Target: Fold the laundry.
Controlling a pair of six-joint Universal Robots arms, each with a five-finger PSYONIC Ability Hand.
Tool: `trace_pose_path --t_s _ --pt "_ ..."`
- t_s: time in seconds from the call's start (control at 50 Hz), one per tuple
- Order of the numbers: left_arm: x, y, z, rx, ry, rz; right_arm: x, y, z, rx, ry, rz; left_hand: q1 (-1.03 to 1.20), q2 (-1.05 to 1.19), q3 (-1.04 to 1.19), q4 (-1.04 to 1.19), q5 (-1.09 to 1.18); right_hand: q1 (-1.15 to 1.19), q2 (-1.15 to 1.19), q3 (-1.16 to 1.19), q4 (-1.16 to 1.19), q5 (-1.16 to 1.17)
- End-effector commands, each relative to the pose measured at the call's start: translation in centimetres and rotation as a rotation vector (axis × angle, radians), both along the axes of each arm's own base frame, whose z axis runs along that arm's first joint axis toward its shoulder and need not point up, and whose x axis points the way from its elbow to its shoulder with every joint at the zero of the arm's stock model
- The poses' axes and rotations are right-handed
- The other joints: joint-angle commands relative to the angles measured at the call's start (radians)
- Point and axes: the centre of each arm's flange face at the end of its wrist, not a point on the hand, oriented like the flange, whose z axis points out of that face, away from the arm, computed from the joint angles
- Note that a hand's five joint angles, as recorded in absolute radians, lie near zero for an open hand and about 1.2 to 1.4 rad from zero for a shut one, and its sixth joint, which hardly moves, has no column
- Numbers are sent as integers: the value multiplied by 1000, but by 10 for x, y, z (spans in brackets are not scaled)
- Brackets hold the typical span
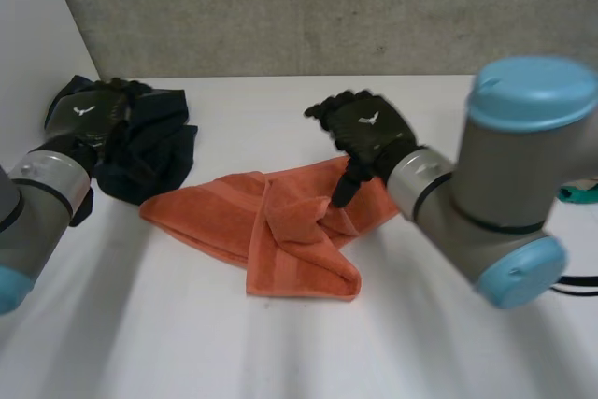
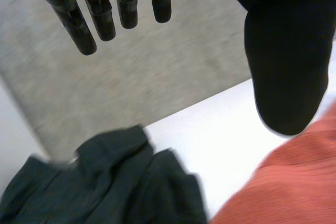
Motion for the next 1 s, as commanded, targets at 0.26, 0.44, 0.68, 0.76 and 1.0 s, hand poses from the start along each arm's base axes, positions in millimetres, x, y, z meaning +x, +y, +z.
trace_pose_path --t_s 0.26,0.44,0.68,0.76,1.0 --pt "-72 153 -68 201 -341 -540 -81 -27 -9 -2 247 -102 467 461 456 466 442 -48 -36 -33 -35 -47" --pt "-89 133 -95 127 -360 -491 -91 -20 -37 52 254 -91 332 326 321 331 307 -48 -36 -33 -35 -47" --pt "-110 106 -118 113 -382 -486 -97 -18 -50 51 250 -108 340 334 329 340 316 -48 -36 -33 -35 -47" --pt "-115 99 -121 100 -398 -488 -100 -21 -50 54 241 -116 367 361 356 366 342 -48 -36 -33 -35 -47" --pt "-125 82 -127 76 -404 -485 -109 -27 -51 66 230 -137 710 704 699 709 685 -48 -36 -33 -35 -47"
